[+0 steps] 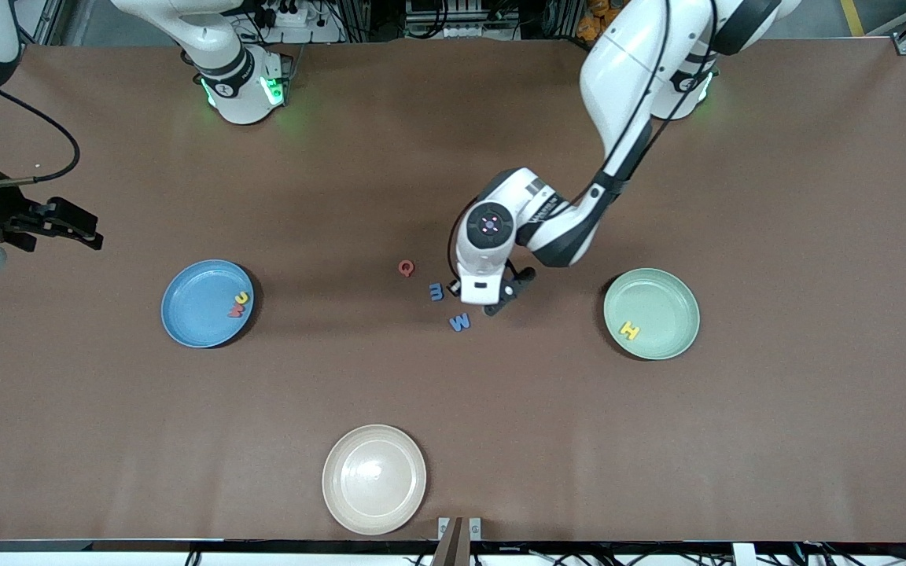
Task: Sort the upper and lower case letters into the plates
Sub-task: 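Carry the teal R to the green plate and open the left gripper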
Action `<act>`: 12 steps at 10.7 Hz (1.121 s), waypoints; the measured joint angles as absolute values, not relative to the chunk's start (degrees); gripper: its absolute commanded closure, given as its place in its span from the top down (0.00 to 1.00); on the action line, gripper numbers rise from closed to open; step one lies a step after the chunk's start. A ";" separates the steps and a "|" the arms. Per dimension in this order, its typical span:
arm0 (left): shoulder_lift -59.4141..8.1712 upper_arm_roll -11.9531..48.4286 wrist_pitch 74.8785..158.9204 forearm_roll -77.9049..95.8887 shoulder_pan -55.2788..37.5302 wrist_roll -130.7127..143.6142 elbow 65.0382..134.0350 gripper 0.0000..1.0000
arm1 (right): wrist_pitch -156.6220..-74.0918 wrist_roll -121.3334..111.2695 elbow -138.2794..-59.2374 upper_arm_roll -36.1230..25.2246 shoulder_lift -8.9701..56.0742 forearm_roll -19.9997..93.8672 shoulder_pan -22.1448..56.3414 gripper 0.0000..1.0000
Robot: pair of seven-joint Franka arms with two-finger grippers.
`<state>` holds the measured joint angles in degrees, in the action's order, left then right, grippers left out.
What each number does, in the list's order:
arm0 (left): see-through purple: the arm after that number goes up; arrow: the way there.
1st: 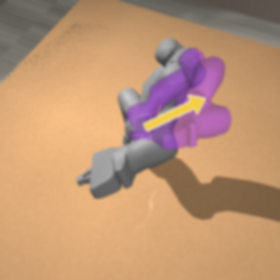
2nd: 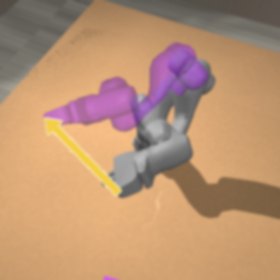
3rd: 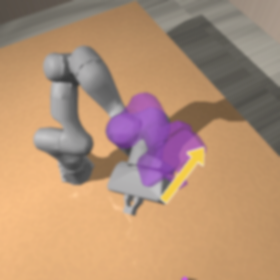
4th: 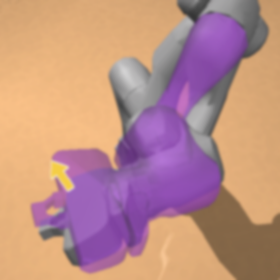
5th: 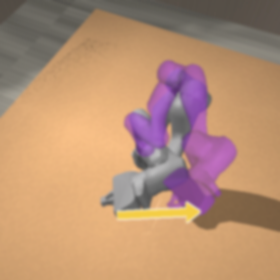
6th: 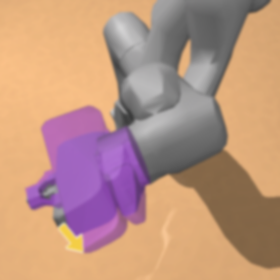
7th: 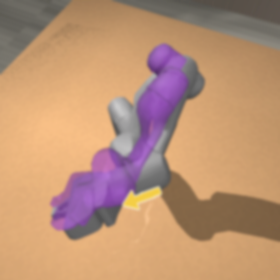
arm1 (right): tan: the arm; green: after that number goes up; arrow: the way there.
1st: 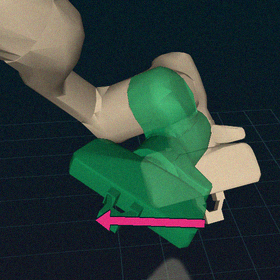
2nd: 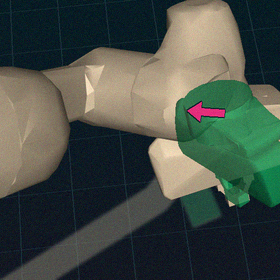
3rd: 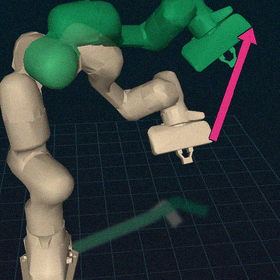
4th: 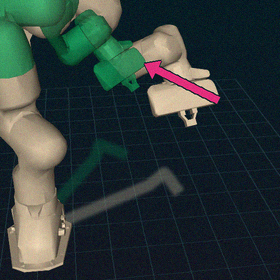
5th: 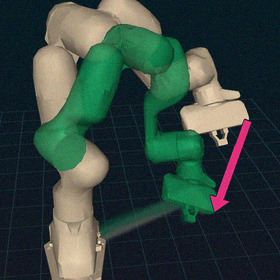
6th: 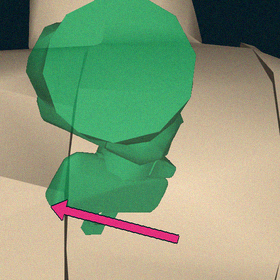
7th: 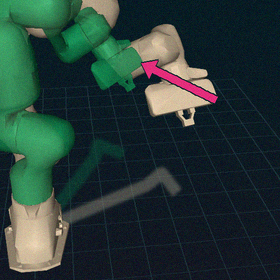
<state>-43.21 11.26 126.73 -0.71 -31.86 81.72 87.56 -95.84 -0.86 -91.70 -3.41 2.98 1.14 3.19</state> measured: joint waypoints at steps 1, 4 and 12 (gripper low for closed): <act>-41.15 11.17 123.43 -0.71 -29.54 77.10 87.23 0.00 | -97.34 -0.81 -93.30 -3.21 2.08 1.14 3.18 1.00; -34.46 10.99 115.76 -0.53 -19.97 62.59 87.15 0.00 | -98.29 -0.74 -95.07 -1.72 1.02 1.14 3.21 1.00; -32.08 11.08 122.24 -1.33 -4.58 42.49 104.54 1.00 | -104.42 2.79 -97.56 10.99 9.72 1.31 8.96 1.00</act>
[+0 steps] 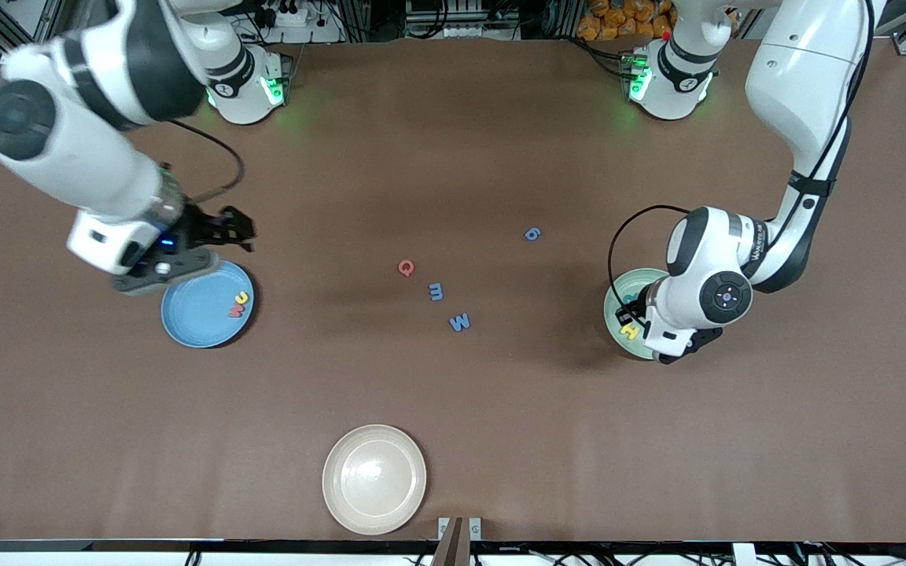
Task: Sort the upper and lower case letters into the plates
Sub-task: 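Carry the teal R to the green plate and open the left gripper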
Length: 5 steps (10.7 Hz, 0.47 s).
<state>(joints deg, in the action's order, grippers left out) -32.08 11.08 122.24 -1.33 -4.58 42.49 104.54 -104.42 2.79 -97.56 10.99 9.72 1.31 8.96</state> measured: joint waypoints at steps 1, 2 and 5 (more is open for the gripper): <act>-31.94 11.07 122.63 -1.37 -4.18 41.82 105.00 1.00 | -106.92 4.61 -97.73 11.74 11.99 1.31 10.92 1.00; -31.57 11.08 122.71 -1.40 -4.00 41.66 104.94 1.00 | -110.30 6.91 -98.04 12.12 14.54 1.28 13.17 1.00; -29.86 11.57 122.88 -1.43 -4.03 41.66 103.34 1.00 | -121.67 15.54 -98.51 12.35 23.17 1.04 18.42 1.00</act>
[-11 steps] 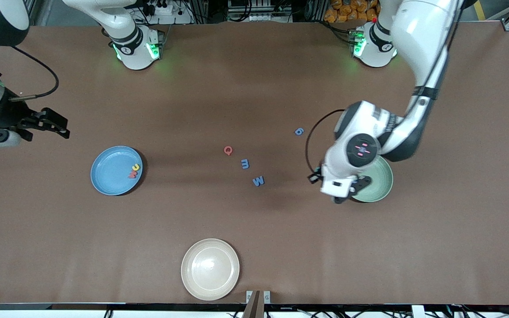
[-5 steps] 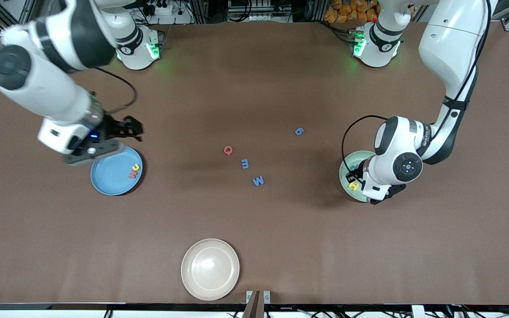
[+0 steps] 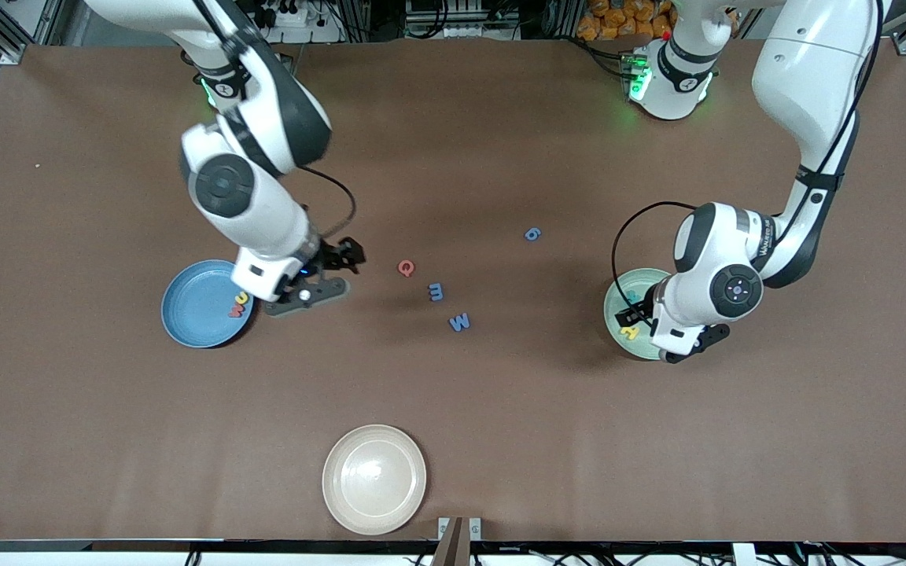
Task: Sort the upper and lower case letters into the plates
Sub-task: 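Carry the teal R to the green plate and open the left gripper, then move the right gripper to the blue lowercase e and grasp it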
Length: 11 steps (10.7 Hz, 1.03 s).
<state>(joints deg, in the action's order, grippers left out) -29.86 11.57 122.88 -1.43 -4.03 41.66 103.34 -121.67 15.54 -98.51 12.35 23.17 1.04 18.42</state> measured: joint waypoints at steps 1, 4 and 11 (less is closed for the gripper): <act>-29.44 11.65 122.87 -1.52 -4.03 41.25 102.64 1.00 | -125.29 19.43 -98.50 12.36 25.84 0.85 19.86 0.99; -29.26 11.50 122.50 -4.12 -3.85 38.14 101.88 1.00 | -134.19 30.46 -98.29 12.38 32.53 -2.64 24.05 0.90; -27.15 12.55 108.10 -6.48 -3.93 33.51 94.85 1.00 | -136.22 45.13 -93.08 12.36 40.85 -8.80 31.13 0.73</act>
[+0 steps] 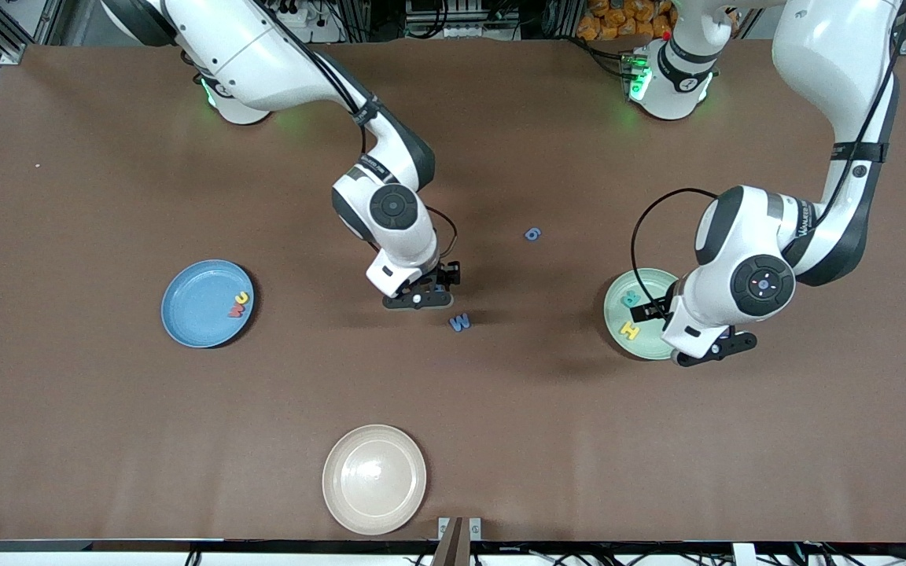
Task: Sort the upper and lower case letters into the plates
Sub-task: 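Move the right gripper to the blue lowercase e and grasp it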
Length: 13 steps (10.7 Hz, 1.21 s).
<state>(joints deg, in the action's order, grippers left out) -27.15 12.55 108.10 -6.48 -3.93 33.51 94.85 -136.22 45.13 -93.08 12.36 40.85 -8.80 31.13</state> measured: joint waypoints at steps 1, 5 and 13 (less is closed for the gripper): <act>-26.93 12.63 107.77 -6.49 -3.93 33.48 94.84 1.00 | -136.23 46.03 -92.64 12.35 41.74 -9.95 31.48 0.73; -26.86 12.67 107.40 -6.49 -3.86 33.47 94.83 1.00 | -138.17 46.70 -92.09 12.32 43.90 -11.41 31.90 0.54; -25.62 12.92 105.17 -6.49 -3.90 33.53 94.54 1.00 | -138.88 46.76 -91.88 11.80 44.90 -13.92 32.64 0.00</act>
<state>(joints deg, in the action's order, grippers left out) -25.62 12.92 105.17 -6.49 -3.90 33.53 94.54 -138.88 46.76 -91.88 11.80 44.90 -13.92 32.64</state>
